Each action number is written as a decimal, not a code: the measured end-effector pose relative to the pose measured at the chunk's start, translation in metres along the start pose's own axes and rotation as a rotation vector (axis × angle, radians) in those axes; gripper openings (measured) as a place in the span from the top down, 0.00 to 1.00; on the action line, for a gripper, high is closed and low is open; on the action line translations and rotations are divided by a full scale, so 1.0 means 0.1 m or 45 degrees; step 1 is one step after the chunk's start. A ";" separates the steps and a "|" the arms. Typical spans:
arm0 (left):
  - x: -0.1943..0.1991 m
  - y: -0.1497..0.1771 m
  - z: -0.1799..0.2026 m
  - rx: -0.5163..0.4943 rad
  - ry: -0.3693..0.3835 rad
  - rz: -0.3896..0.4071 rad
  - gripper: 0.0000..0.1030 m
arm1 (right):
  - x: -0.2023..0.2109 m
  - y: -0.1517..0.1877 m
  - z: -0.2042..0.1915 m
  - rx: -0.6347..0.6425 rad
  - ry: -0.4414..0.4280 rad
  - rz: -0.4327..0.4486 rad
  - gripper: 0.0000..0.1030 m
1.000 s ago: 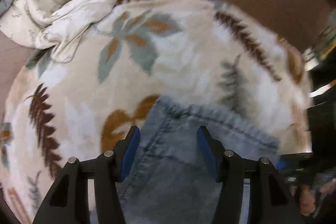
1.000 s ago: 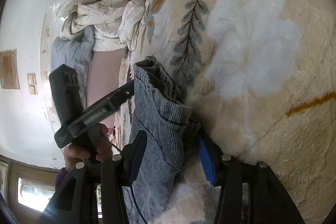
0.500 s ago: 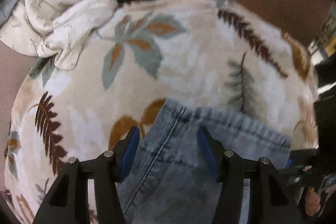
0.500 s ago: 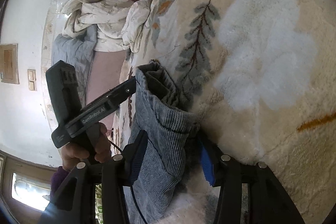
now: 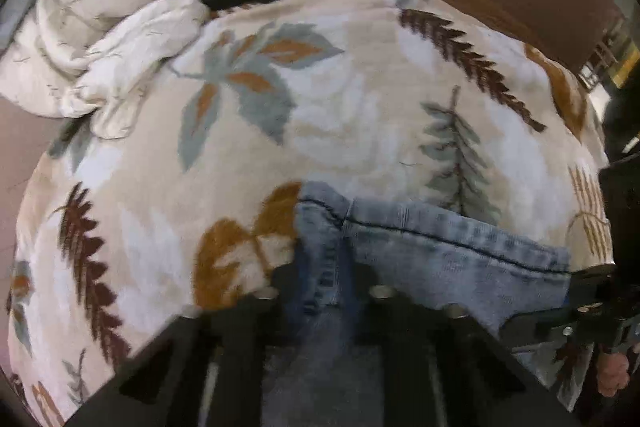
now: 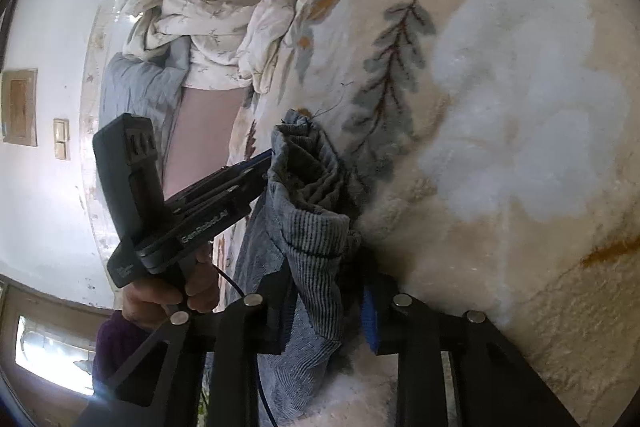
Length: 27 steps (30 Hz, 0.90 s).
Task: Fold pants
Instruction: 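Lift the gripped jeans edge with the right tool toward the left tool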
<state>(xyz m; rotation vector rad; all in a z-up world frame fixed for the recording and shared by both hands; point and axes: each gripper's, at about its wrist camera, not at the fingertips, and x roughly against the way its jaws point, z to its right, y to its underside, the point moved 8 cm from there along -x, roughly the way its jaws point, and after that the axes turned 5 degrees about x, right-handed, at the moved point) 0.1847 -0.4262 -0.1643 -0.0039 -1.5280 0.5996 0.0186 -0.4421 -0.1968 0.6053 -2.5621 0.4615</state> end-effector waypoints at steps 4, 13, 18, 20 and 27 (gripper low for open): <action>0.16 0.04 0.03 0.028 0.035 0.072 0.91 | 0.04 0.01 -0.13 0.053 -0.002 0.014 0.73; 0.94 0.11 -0.13 0.152 0.121 0.317 0.91 | 0.16 0.20 -0.76 0.272 -0.017 0.052 0.73; 1.47 0.43 -0.37 0.219 0.099 0.415 0.91 | 0.09 0.49 -1.18 0.418 -0.032 0.024 0.73; 1.58 0.62 -0.49 0.263 0.079 0.428 0.90 | 0.01 0.65 -1.33 0.471 -0.034 -0.013 0.73; 1.66 1.63 -1.02 0.506 -0.007 0.392 0.87 | -0.60 1.40 -1.49 0.515 -0.022 -0.304 0.71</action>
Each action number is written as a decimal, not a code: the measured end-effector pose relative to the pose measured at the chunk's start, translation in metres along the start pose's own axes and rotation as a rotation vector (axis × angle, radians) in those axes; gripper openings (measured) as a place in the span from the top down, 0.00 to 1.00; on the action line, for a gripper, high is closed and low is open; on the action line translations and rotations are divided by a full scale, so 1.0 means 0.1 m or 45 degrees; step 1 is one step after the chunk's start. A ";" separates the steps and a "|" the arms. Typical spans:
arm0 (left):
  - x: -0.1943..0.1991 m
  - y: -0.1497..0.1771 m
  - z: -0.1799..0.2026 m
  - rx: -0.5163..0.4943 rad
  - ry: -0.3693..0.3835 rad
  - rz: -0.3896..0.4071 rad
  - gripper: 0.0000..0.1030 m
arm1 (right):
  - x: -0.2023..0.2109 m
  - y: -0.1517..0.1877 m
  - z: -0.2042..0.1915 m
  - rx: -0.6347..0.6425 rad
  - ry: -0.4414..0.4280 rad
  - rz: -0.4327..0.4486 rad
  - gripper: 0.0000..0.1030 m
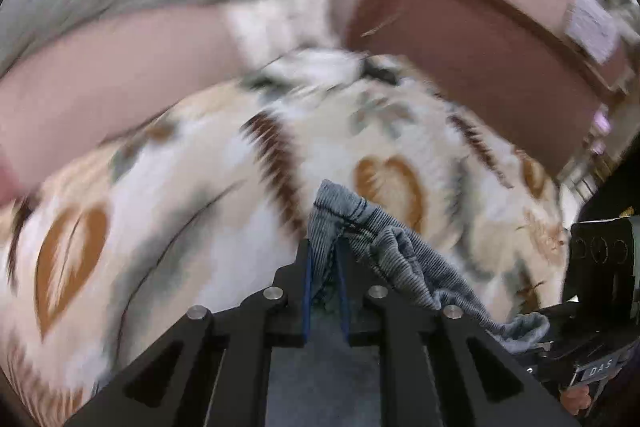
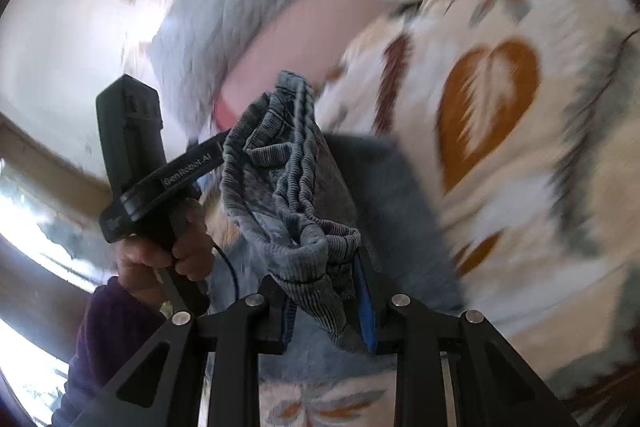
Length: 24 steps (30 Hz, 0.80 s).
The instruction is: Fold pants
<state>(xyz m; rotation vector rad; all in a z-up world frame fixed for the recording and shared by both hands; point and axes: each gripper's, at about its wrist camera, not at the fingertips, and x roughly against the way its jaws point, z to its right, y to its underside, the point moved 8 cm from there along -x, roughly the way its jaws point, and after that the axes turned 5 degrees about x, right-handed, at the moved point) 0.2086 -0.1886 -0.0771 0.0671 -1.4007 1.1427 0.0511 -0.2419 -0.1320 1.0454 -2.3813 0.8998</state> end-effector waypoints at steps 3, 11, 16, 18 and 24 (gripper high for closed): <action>0.11 0.38 -0.48 0.149 -0.099 -0.034 0.87 | -0.30 0.27 -0.06 -0.077 -0.080 -0.221 0.42; 0.73 1.04 -0.93 0.354 -0.187 0.024 0.87 | -0.08 0.16 -0.19 -0.043 -0.231 -0.151 0.37; 0.86 1.10 -0.49 0.388 -0.087 0.109 0.87 | -0.09 0.00 -0.04 -0.108 -0.157 -0.069 0.36; 0.79 1.08 -0.21 0.331 -0.084 0.119 0.87 | -0.11 -0.04 0.07 -0.145 -0.119 -0.051 0.36; 0.40 1.20 0.27 0.241 -0.150 -0.006 0.86 | -0.13 -0.07 0.31 -0.215 -0.064 -0.035 0.35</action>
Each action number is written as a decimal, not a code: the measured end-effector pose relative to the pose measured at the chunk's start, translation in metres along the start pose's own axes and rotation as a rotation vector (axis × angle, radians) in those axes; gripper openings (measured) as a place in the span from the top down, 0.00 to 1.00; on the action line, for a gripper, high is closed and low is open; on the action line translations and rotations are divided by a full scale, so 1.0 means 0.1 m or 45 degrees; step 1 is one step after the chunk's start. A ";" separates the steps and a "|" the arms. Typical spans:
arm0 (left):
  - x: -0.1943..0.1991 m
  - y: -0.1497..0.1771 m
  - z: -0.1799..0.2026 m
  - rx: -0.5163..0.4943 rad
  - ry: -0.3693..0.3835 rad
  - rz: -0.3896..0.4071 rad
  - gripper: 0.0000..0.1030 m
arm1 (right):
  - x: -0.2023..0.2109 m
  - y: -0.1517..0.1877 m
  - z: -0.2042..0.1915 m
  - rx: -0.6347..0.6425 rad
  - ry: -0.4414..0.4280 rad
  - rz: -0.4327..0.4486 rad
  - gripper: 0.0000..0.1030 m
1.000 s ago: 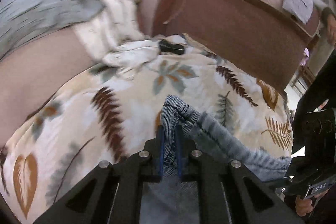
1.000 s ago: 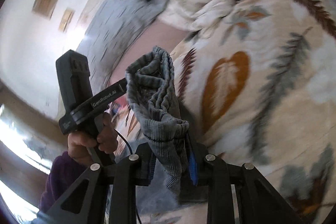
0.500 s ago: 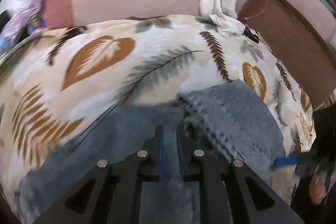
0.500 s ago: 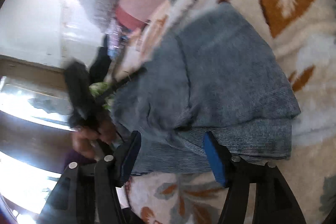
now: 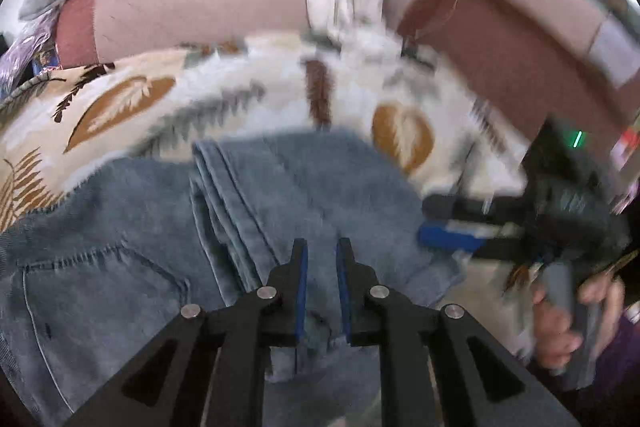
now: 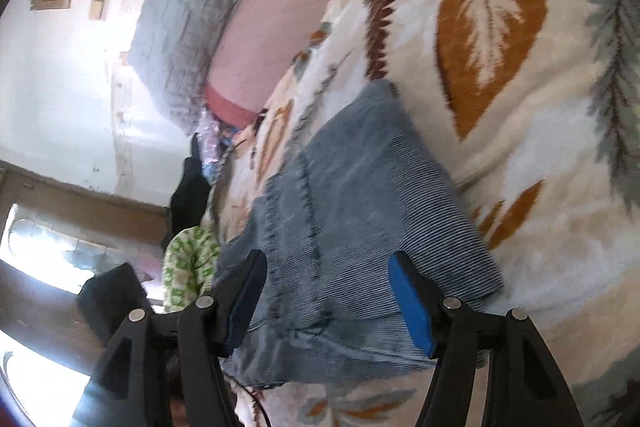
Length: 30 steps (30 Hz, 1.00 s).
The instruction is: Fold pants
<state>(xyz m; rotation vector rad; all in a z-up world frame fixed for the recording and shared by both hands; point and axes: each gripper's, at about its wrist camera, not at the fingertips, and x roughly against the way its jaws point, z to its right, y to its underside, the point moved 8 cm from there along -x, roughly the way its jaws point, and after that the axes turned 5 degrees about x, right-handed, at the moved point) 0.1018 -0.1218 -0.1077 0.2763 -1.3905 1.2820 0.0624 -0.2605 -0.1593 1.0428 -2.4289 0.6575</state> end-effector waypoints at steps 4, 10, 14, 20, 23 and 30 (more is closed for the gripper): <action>-0.18 0.26 -0.02 0.016 -0.051 -0.103 0.87 | -0.12 0.05 0.19 -0.074 0.044 -0.061 0.36; 0.08 0.34 -0.05 0.134 -0.086 0.083 0.87 | -0.12 0.06 0.05 0.058 0.136 -0.057 0.36; 0.68 0.40 -0.09 0.202 -0.244 0.437 0.86 | 0.02 0.01 -0.22 0.224 0.129 0.063 0.35; 1.65 0.93 -0.49 0.590 -0.545 0.888 0.37 | 0.03 0.10 -0.56 0.405 0.162 0.144 0.35; 1.85 1.06 -0.59 0.519 -0.747 0.948 0.36 | -0.06 0.23 -0.71 0.452 0.150 0.125 0.35; 2.16 1.36 -0.97 0.741 -0.844 0.930 0.24 | -0.28 0.63 -1.11 0.802 0.214 0.060 0.35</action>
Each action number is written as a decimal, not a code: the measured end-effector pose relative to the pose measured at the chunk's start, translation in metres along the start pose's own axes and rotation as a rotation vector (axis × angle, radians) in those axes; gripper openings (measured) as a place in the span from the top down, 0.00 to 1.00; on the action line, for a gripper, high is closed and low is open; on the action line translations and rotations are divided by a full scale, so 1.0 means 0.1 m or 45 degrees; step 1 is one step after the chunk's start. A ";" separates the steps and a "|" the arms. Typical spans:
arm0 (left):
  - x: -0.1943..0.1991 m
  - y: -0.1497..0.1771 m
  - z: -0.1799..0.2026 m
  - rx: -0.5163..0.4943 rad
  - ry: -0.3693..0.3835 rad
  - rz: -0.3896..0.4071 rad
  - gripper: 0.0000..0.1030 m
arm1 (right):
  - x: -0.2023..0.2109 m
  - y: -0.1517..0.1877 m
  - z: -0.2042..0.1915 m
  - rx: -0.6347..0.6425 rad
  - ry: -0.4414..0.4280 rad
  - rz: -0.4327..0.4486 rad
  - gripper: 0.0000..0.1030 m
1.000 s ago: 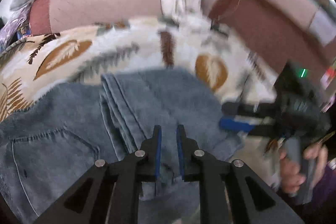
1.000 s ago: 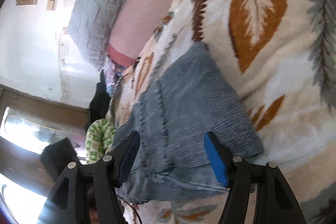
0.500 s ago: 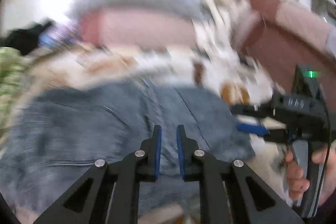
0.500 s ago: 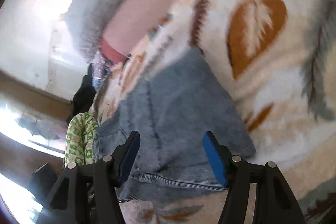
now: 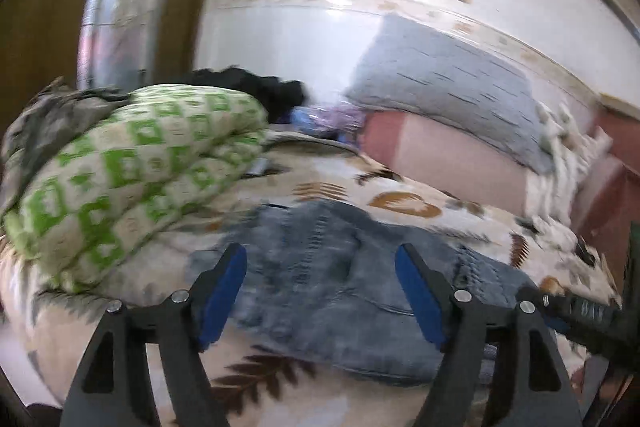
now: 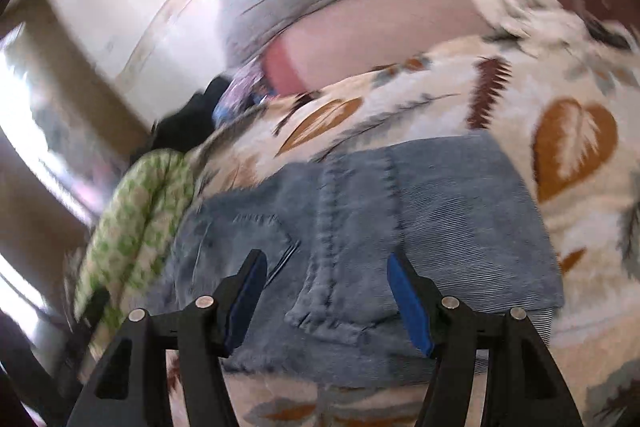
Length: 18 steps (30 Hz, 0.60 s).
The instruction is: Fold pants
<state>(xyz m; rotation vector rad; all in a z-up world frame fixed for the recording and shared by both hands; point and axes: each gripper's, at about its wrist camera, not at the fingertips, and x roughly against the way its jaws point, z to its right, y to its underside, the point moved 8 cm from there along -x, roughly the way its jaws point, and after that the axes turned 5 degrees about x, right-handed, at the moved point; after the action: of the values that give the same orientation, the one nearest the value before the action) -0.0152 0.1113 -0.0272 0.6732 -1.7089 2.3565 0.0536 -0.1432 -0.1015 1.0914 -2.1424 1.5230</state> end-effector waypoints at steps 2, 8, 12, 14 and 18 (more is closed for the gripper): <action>0.07 -0.03 -0.22 0.023 -0.071 0.034 0.15 | -0.03 0.02 -0.11 0.064 -0.004 -0.048 0.35; -0.02 -0.04 -0.81 0.138 -0.257 0.017 0.14 | -0.32 -0.30 -0.84 0.321 -0.019 -0.210 0.34; -0.21 0.08 -1.03 0.224 -0.334 -0.080 0.14 | -0.80 -0.57 -1.56 0.468 -0.077 -0.353 0.33; -0.25 0.10 -1.01 0.233 -0.326 -0.071 0.14 | -1.12 -0.66 -1.94 0.564 -0.109 -0.434 0.33; -0.36 0.05 -0.95 0.187 -0.370 -0.047 0.14 | -1.71 -0.68 -2.38 0.683 -0.106 -0.634 0.33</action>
<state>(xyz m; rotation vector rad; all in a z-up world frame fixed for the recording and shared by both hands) -0.0107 0.2025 -0.0708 1.1102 -1.6178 2.4757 0.1739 0.1306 -0.0675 1.7235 -1.3591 1.8460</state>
